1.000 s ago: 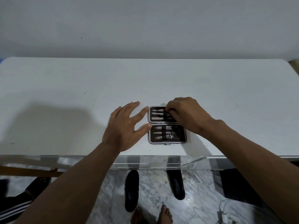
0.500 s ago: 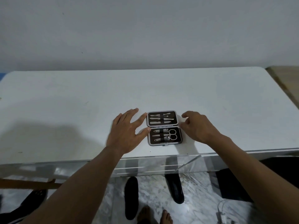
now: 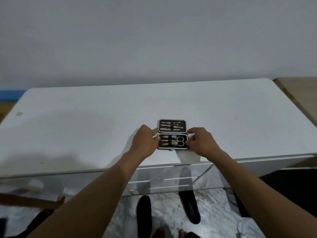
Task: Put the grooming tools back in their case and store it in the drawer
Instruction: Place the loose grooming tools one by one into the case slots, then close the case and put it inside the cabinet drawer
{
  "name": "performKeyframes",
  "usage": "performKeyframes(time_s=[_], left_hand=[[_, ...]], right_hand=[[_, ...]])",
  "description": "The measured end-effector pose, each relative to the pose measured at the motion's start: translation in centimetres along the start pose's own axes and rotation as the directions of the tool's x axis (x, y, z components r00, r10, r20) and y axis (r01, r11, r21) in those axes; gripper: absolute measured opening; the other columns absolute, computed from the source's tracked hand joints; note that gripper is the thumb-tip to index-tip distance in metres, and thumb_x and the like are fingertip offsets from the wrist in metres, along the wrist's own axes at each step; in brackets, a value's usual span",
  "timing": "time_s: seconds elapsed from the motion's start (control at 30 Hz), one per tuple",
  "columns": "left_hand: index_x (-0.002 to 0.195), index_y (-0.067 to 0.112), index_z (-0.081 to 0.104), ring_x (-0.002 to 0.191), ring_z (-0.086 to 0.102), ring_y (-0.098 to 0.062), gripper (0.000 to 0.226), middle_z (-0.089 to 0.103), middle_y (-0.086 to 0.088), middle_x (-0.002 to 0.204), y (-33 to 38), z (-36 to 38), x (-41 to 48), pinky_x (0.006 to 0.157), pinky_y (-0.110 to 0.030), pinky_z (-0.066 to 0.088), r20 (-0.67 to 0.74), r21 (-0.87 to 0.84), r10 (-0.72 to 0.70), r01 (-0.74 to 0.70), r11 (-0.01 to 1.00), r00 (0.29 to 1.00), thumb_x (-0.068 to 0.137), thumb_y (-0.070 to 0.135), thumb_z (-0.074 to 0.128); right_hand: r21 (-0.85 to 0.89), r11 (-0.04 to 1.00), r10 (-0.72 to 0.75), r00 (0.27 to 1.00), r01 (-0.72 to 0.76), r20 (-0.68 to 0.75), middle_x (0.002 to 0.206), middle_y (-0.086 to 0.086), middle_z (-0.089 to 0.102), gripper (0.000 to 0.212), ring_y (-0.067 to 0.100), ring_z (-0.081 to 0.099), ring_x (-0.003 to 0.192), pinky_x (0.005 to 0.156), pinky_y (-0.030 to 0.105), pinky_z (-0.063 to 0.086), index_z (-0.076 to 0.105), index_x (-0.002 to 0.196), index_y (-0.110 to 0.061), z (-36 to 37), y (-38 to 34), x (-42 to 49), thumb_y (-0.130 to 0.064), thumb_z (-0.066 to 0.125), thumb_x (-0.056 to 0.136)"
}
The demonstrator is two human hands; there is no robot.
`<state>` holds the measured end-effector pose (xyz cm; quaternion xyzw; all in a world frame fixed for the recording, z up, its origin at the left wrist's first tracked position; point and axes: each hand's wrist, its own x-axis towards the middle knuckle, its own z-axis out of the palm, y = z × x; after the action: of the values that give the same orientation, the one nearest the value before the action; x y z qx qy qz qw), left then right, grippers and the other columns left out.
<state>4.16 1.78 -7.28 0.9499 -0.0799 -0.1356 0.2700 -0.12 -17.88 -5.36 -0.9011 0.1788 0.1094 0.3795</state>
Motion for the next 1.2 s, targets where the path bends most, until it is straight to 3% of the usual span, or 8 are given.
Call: performKeyframes(time_s=[0.27,0.4,0.57,0.67,0.73,0.87,1.0,1.2], left_hand=[[0.123,0.014,0.066,0.101,0.064,-0.016,0.042,0.073,-0.001,0.095,1.3,0.2,0.4,0.09,-0.022,0.045,0.028,-0.264,-0.116,0.119,0.957,0.993,0.082,0.008,0.072],[0.122,0.011,0.067,0.1,0.066,-0.023,0.047,0.071,-0.005,0.093,1.6,-1.1,0.5,0.093,-0.032,0.052,0.068,-0.314,-0.122,0.138,0.939,0.99,0.077,0.001,0.074],[0.084,0.019,0.071,0.089,0.066,-0.028,0.03,0.061,-0.003,0.081,1.6,-1.6,1.2,0.088,-0.046,0.057,0.102,-0.404,-0.193,0.218,0.889,0.976,0.072,-0.009,0.073],[0.111,0.007,0.069,0.093,0.065,-0.027,0.043,0.06,-0.003,0.084,1.3,-1.8,1.4,0.087,-0.044,0.058,0.105,-0.455,-0.209,0.234,0.859,0.972,0.072,-0.011,0.072],[0.116,0.006,0.066,0.098,0.065,-0.027,0.048,0.059,-0.001,0.085,1.2,-1.7,1.3,0.087,-0.043,0.058,0.113,-0.458,-0.22,0.247,0.854,0.969,0.072,-0.012,0.072],[0.078,0.025,0.062,0.101,0.065,-0.028,0.04,0.057,0.004,0.082,1.2,-1.4,1.2,0.089,-0.044,0.057,0.09,-0.471,-0.243,0.256,0.844,0.966,0.07,-0.013,0.072],[0.116,0.015,0.062,0.099,0.064,-0.024,0.056,0.061,0.005,0.09,0.9,-1.0,1.3,0.087,-0.044,0.057,0.067,-0.527,-0.237,0.236,0.816,0.969,0.068,-0.012,0.074],[0.117,0.025,0.057,0.094,0.065,-0.021,0.059,0.063,0.006,0.091,0.5,-0.8,0.7,0.083,-0.045,0.058,0.013,-0.549,-0.2,0.174,0.818,0.98,0.07,-0.008,0.073]], right_hand=[[-0.096,0.994,0.039,0.999,-0.043,-0.034,0.118,0.011,0.066,0.045,0.03,0.06,0.11,0.091,0.03,0.047,0.06,0.122,-0.013,0.2,0.5,1.0,-0.004,0.065,0.078],[-0.026,0.999,0.04,0.999,-0.04,-0.001,0.083,0.008,0.062,0.032,0.026,0.057,0.085,0.075,0.026,0.043,0.069,0.106,-0.016,-0.1,-0.5,0.3,-0.003,0.061,0.077],[0.087,0.989,0.123,0.992,-0.12,-0.031,0.07,0.008,0.061,0.022,0.023,0.056,0.069,0.065,0.026,0.044,0.073,0.087,-0.008,-0.1,-1.6,0.9,-0.003,0.055,0.075],[0.206,0.966,0.183,0.977,-0.159,-0.105,0.063,0.012,0.049,0.008,0.02,0.051,0.062,0.059,0.03,0.035,0.056,0.061,0.002,0.2,-2.6,1.8,-0.003,0.053,0.068],[0.295,0.94,0.217,0.968,-0.172,-0.128,0.064,0.013,0.056,0.01,0.025,0.064,0.062,0.058,0.031,0.041,0.058,0.061,0.002,0.6,-2.7,2.2,-0.006,0.055,0.067],[0.366,0.918,0.222,0.964,-0.155,-0.149,0.083,0.027,0.072,0.022,0.022,0.064,0.063,0.064,0.029,0.049,0.068,0.08,0.012,0.9,-2.1,2.3,-0.008,0.06,0.072],[0.408,0.903,0.22,0.96,-0.132,-0.176,0.081,0.015,0.074,0.009,0.027,0.073,0.078,0.076,0.035,0.058,0.069,0.07,-0.01,0.7,-1.7,2.4,-0.005,0.066,0.077],[0.469,0.88,0.179,0.967,-0.075,-0.181,0.087,0.007,0.075,0.016,0.019,0.073,0.074,0.074,0.031,0.056,0.067,0.094,-0.017,0.9,-1.6,1.7,-0.024,0.068,0.08]])
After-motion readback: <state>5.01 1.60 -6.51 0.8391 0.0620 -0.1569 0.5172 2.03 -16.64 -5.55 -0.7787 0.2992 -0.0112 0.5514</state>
